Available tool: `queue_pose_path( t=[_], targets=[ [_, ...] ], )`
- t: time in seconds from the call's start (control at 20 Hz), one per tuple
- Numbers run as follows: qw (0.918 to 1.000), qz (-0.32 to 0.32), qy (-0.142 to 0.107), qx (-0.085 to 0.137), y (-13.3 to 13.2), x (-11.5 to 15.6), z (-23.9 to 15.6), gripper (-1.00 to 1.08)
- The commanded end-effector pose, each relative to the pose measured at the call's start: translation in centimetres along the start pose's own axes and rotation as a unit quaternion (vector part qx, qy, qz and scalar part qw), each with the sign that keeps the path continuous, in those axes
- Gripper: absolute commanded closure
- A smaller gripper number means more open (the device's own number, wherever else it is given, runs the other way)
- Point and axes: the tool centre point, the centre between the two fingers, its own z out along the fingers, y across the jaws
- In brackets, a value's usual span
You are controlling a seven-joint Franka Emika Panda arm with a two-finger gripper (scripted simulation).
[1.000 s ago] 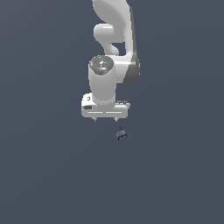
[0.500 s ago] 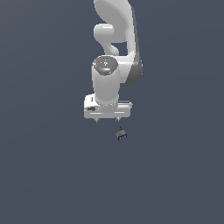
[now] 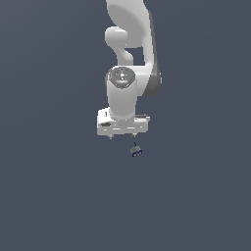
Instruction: Pick up the object and move it to a goal position.
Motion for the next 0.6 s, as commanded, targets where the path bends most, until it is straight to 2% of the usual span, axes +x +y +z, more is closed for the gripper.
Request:
queue_pose_path(
  t=[0.0,0.55],
  targets=[
    [0.9999,-0.017,0.001,0.000,-0.7,0.1,1.0,-0.92],
    [0.9918,-0.127,0.015,0.001,-5.1,0.3,6.9,-0.92]
  ],
)
